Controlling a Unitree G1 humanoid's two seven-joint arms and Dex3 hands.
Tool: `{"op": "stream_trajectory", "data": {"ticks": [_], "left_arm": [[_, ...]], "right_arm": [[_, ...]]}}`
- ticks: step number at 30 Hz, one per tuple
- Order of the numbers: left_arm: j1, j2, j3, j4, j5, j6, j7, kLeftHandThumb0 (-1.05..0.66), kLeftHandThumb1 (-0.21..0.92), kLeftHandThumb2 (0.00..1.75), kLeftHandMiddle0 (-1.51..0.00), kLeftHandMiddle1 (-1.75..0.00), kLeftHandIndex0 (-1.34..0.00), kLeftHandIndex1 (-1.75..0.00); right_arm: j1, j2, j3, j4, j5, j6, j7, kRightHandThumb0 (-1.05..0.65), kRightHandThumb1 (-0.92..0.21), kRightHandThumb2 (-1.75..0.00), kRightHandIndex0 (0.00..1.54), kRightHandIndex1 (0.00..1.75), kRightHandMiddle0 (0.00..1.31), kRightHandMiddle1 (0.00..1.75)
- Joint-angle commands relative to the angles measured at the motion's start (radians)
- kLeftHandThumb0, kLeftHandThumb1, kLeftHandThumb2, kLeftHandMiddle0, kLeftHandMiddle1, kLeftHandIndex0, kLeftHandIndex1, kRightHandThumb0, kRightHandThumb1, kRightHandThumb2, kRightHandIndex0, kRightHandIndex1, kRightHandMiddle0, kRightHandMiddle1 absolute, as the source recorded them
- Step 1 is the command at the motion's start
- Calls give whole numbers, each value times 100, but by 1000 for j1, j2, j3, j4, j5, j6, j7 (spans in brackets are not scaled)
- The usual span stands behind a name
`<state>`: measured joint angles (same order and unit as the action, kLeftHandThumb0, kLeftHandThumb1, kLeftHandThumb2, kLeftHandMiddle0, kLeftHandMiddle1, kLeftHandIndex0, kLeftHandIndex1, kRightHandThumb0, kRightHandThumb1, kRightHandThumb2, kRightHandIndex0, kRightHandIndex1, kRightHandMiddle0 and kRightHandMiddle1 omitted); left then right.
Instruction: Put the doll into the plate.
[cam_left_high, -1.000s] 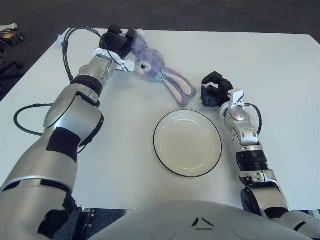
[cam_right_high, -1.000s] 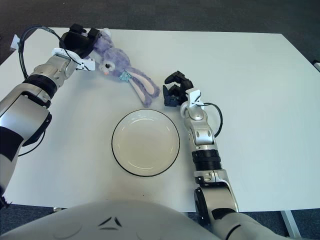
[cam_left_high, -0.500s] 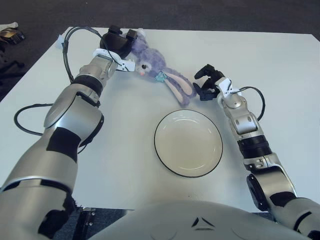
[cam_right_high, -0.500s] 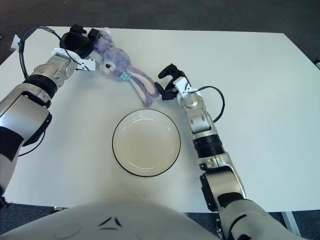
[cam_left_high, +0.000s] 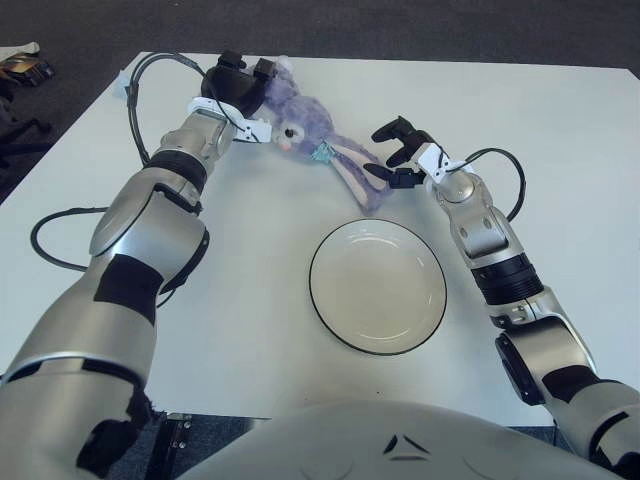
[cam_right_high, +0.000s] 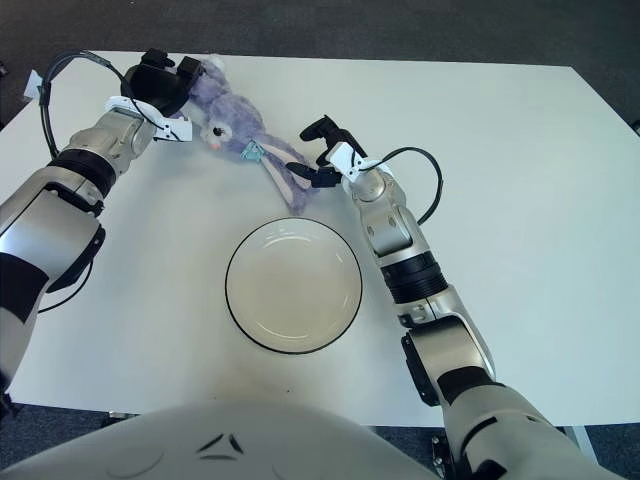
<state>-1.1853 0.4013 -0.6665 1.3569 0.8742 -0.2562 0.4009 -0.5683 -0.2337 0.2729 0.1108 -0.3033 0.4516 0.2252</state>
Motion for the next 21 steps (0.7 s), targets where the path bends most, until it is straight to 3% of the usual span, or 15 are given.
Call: {"op": "stream_trajectory", "data": {"ticks": [1, 9, 21], "left_arm": [[-6, -7, 6, 8, -6, -1, -15, -38, 20, 105, -13, -62, 0, -86], [-3, -10, 11, 9, -13, 2, -18, -38, 20, 105, -12, -59, 0, -85], [1, -14, 20, 8, -21, -2, -19, -37, 19, 107, -15, -57, 0, -90]], "right_arm": [[-45, -15, 2, 6, -7, 7, 32, -94, -91, -29, 8, 97, 0, 85], [-72, 1, -24, 2, 52, 63, 116, -81, -86, -28, 6, 64, 0, 74], [-100, 55, -73, -13, 139, 203, 150, -77, -82, -32, 2, 50, 0, 64]]}}
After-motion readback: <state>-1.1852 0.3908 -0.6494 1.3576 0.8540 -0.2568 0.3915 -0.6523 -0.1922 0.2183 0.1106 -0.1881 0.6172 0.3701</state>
